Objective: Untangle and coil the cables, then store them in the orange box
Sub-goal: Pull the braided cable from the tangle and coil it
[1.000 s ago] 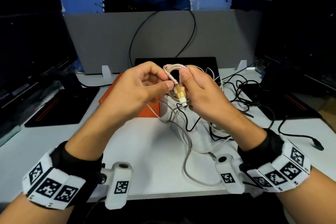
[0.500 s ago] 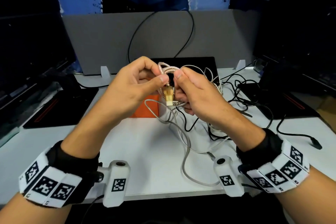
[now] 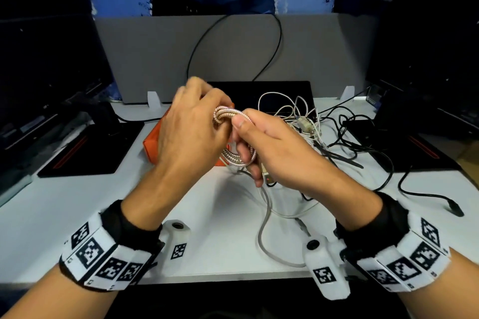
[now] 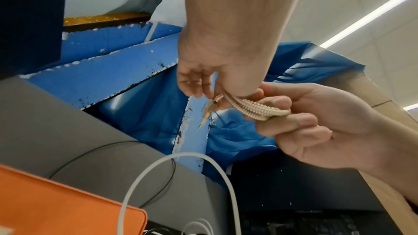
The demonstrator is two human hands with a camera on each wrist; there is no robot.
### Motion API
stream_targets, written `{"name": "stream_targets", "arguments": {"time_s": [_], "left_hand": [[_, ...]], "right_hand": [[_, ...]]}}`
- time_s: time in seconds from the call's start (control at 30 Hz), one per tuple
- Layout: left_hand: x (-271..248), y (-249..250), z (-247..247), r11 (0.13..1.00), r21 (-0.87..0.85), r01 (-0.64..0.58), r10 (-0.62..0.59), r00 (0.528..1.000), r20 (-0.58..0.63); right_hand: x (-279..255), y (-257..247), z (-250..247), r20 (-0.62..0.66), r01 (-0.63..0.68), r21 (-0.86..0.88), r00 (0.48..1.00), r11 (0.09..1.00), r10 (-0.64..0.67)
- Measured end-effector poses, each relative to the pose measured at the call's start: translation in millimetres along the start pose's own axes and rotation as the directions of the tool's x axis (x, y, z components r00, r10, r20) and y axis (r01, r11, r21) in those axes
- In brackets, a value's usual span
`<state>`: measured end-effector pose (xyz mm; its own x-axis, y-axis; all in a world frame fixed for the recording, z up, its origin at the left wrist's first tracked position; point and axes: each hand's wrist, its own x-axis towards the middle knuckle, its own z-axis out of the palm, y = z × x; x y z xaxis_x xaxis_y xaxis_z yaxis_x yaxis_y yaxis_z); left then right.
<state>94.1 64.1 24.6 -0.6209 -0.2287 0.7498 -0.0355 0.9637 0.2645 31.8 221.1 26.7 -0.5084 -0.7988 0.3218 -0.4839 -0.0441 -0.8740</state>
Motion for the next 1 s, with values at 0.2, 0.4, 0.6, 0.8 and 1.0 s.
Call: {"name": "stream_targets", "arguments": {"time_s": [0.2, 0.4, 0.6, 0.8, 1.0], "left_hand": [[4, 9, -12, 0.916, -0.399, 0.039, 0.103, 0.939, 0.328], [4, 5, -20, 0.913, -0.399, 0.083, 0.121, 0.879, 0.461], [1, 7, -13, 0.959, -0.283, 0.028, 0.067, 0.945, 0.320], [3, 0, -18, 0.967, -0.251, 0.040, 0.081, 0.889, 0.451], [4, 9, -19, 0.901, -0.433, 0.035, 0.130, 0.930, 0.344]], "right_hand": [[7, 3, -16, -0.030, -0.056, -0.016, 0.998, 0.998, 0.056], [9, 5, -23, -0.079, -0.031, -0.049, 0.997, 0.998, 0.028], [8, -4, -34, -0.051, -0.081, -0.239, 0.996, 0.968, 0.070], [6, 2, -70, 0.030, 0.037, -0.805, 0.999, 0.593, -0.022], [14, 19, -55, -0.211, 0.019, -0.593, 0.961, 0.805, -0.178]]}}
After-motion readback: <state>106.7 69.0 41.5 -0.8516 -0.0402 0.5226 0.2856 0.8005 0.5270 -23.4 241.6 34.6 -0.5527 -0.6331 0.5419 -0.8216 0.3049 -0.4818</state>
